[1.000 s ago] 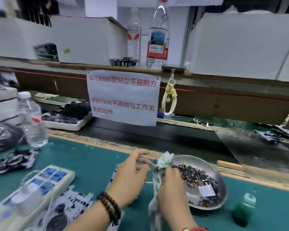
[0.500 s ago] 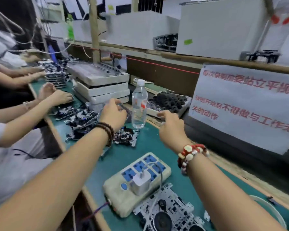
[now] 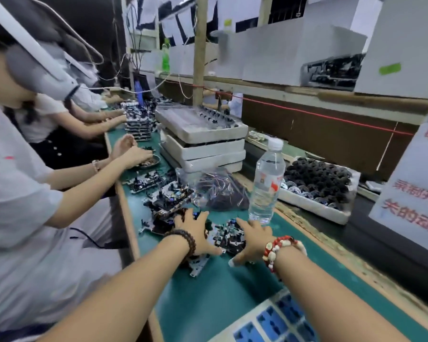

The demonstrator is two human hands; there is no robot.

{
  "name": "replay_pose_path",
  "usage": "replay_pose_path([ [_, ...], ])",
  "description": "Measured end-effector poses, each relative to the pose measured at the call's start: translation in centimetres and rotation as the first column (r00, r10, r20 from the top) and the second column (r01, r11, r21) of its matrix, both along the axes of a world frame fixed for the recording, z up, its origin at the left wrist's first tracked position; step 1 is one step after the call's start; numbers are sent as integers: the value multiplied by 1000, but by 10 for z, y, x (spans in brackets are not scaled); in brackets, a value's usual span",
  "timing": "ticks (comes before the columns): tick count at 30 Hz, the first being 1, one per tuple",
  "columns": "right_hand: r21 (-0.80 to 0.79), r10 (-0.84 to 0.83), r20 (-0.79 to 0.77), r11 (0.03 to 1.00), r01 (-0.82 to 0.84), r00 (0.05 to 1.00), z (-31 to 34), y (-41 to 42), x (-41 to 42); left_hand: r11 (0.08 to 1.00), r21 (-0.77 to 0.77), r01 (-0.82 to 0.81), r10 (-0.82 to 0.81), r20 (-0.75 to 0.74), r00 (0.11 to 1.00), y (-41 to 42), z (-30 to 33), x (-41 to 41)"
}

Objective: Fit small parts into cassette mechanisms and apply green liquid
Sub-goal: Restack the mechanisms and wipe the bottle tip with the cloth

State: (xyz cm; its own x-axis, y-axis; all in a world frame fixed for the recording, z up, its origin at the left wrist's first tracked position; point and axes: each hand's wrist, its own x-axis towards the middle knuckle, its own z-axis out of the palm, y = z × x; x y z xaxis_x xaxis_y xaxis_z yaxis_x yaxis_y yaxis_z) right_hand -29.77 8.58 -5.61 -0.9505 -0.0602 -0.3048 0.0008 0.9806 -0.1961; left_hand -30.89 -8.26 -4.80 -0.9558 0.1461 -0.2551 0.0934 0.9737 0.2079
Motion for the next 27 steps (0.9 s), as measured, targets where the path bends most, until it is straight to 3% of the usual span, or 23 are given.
replay_pose_path([
  [12, 103, 94, -4, 990, -93, 996, -7, -6, -27, 993, -106, -56, 58, 20, 998, 12, 8, -8],
  [17, 161, 127, -75, 980, -113, 989, 0, 3, -19, 996, -13, -91, 92, 37, 995, 7, 9, -9],
  [21, 63, 83, -151, 995, -74, 985, 5, 19, -13, 990, 62, -127, 123, 75, 990, -1, 17, -7],
  [27, -282, -49, -231, 959, -19, 972, 6, 45, 4, 972, 167, -168, 157, 80, 984, -5, 23, 0],
])
